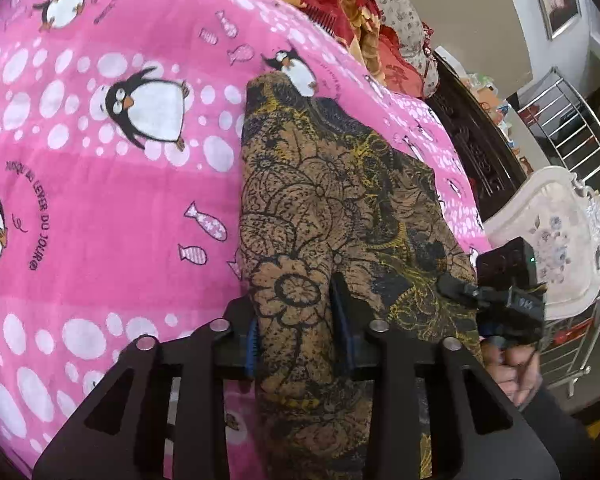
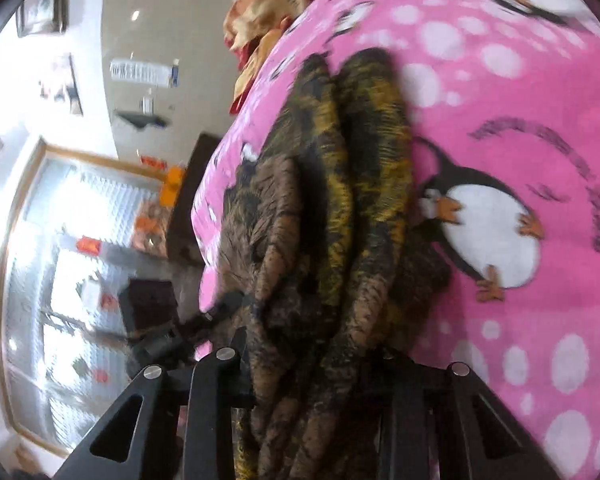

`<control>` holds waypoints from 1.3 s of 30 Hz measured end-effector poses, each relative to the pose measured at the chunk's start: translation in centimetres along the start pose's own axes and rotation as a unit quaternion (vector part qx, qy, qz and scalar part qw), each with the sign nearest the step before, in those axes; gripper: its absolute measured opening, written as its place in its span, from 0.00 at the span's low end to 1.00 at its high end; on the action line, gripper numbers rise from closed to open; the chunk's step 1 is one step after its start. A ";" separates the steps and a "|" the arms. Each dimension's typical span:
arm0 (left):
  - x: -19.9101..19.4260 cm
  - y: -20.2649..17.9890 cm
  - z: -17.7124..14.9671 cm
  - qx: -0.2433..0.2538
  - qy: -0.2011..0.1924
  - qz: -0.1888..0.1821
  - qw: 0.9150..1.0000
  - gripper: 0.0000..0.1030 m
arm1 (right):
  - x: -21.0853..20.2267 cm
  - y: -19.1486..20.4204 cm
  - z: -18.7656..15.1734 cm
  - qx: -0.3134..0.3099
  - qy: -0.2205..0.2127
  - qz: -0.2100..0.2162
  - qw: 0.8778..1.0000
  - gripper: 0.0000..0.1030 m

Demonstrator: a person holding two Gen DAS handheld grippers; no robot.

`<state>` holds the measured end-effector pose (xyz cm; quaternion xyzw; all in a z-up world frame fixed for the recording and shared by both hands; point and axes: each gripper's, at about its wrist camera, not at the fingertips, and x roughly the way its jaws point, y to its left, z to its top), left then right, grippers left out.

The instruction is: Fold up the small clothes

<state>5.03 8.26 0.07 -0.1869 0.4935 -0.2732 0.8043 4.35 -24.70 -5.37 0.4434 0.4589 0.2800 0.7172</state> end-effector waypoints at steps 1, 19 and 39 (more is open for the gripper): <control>-0.4 -0.1 -0.2 0.002 -0.003 0.005 1.000 0.39 | -0.9 -0.3 -0.2 0.017 -0.004 -0.003 1.000 0.32; -5.2 -7.0 -12.5 0.098 -0.053 0.113 0.987 0.52 | -0.8 9.8 -15.2 -0.346 0.029 -0.336 0.875 0.27; -6.0 -9.5 -3.6 0.108 -0.161 0.118 0.974 0.67 | 0.6 15.6 -9.9 -0.346 -0.039 -0.364 0.864 0.28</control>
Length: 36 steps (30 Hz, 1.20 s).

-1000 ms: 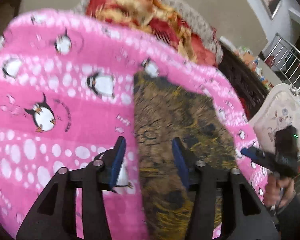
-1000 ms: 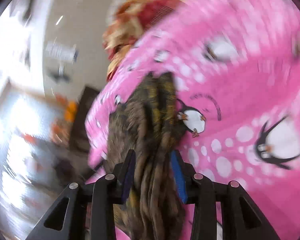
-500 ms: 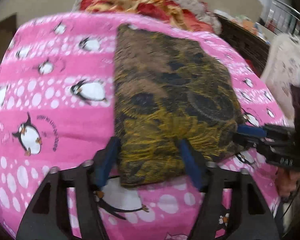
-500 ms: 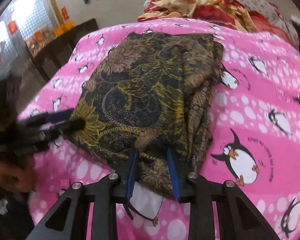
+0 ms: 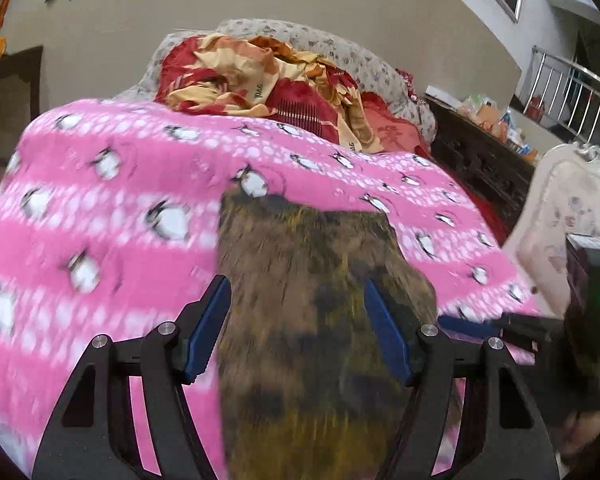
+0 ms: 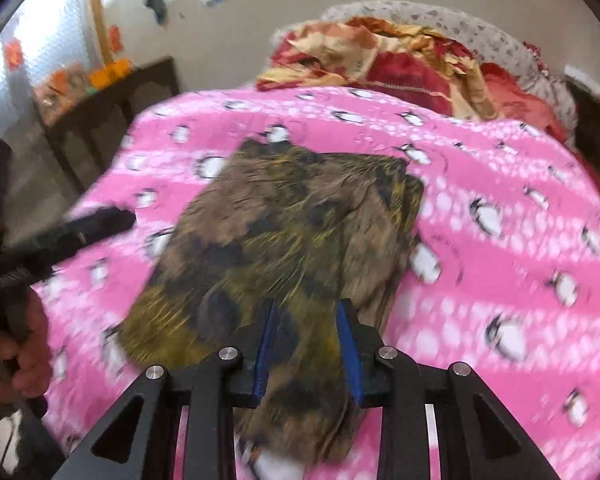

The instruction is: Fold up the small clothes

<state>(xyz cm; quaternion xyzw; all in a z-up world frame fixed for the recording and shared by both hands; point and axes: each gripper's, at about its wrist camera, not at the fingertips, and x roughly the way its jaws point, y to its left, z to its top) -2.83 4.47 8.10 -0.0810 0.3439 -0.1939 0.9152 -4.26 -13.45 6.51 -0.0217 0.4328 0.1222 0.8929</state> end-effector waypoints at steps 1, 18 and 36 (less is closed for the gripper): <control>1.7 0.0 0.2 -0.004 0.008 0.006 1.000 0.67 | 0.9 0.2 0.5 -0.004 0.006 0.002 1.000 0.28; 9.7 -0.7 5.7 -0.005 0.016 0.074 0.997 0.63 | 4.1 -3.4 4.6 0.075 0.031 -0.034 0.996 0.28; 17.2 1.2 4.5 -0.021 0.066 0.091 0.993 0.74 | 10.3 -4.1 4.6 0.015 -0.040 -0.071 0.997 0.37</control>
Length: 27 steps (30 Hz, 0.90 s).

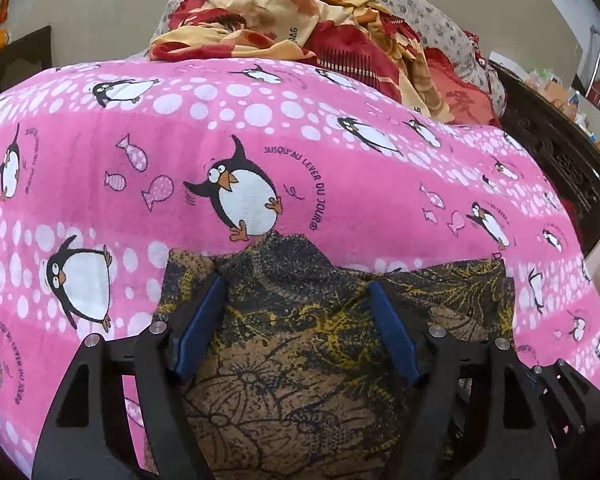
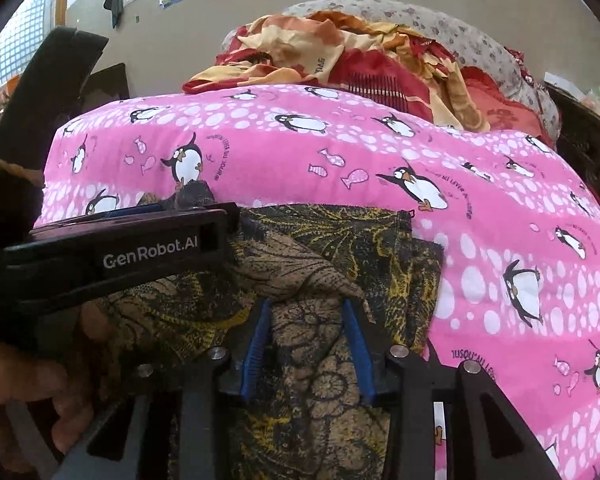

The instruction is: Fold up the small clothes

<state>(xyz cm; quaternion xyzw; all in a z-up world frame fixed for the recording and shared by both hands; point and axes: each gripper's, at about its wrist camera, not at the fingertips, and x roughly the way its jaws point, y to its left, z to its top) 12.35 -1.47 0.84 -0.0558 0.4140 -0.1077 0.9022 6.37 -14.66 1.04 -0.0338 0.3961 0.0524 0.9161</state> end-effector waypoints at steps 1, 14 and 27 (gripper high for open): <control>0.1 0.0 0.1 0.002 0.001 0.001 1.000 0.74 | -0.1 0.0 -0.1 0.001 -0.001 0.001 1.000 0.37; -11.2 2.2 -1.5 0.031 0.006 -0.043 0.999 0.77 | -10.7 -3.4 -3.9 0.015 0.030 0.016 0.999 0.57; -14.8 2.4 -14.0 0.045 0.063 -0.024 0.997 0.78 | -12.8 -0.3 -11.5 0.047 0.078 0.057 0.994 0.57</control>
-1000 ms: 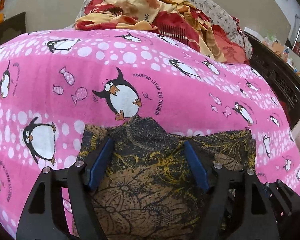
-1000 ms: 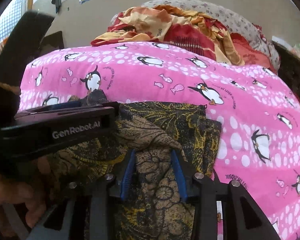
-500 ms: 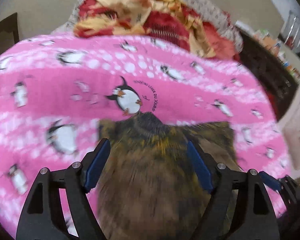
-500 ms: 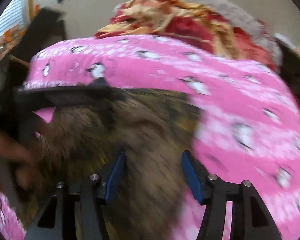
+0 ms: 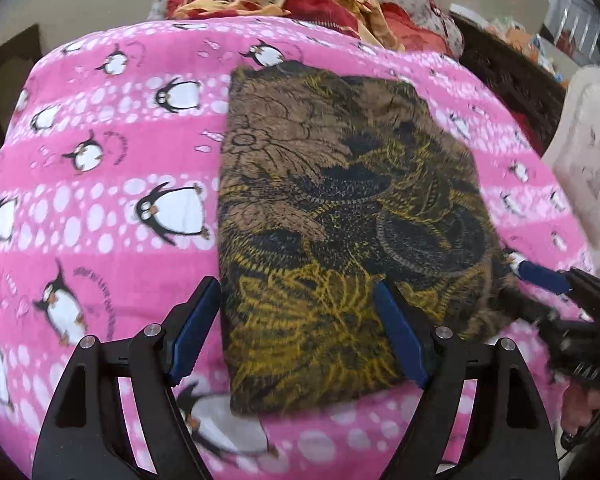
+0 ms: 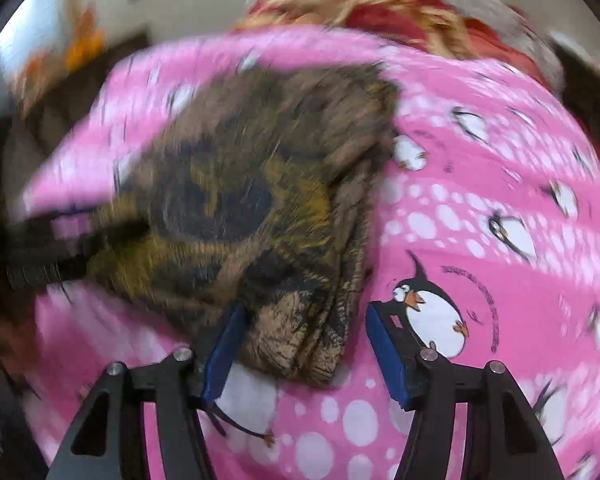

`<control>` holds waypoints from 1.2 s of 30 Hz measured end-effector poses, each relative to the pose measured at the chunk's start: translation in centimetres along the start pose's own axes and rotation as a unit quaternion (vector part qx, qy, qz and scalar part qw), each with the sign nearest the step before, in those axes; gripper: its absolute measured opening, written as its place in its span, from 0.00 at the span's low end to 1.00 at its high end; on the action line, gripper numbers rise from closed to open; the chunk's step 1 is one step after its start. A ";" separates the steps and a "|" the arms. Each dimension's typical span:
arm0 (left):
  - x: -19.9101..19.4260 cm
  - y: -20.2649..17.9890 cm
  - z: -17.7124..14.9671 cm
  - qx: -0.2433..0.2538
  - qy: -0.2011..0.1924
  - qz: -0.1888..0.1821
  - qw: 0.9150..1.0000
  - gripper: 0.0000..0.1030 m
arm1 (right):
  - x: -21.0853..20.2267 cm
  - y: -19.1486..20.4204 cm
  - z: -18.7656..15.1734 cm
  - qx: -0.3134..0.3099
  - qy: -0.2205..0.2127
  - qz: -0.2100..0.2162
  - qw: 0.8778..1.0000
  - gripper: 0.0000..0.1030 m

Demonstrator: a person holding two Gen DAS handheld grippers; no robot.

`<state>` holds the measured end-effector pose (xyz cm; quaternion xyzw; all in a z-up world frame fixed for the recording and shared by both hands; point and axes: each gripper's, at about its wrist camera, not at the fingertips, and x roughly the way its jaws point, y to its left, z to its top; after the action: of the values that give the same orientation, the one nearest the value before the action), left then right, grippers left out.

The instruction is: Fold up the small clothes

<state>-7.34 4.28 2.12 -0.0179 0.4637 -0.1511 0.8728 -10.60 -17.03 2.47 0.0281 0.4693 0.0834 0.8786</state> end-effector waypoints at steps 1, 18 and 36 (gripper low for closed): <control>-0.3 0.1 -0.4 -0.010 -0.004 0.006 1.000 0.79 | -1.1 -0.2 0.2 0.004 -0.012 -0.010 1.000 0.57; 1.4 1.3 -2.3 -0.068 -0.009 0.000 0.998 1.00 | -6.6 -1.6 -6.4 0.051 0.010 -0.049 0.997 0.58; -7.8 -5.9 -0.9 -0.004 0.022 0.070 0.997 1.00 | -12.7 -0.4 -4.3 0.009 -0.055 -0.085 0.995 0.58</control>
<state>-13.63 0.96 8.92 0.0146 0.4837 -0.0884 0.8707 -21.05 -19.80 10.48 0.0006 0.4217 0.0027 0.9068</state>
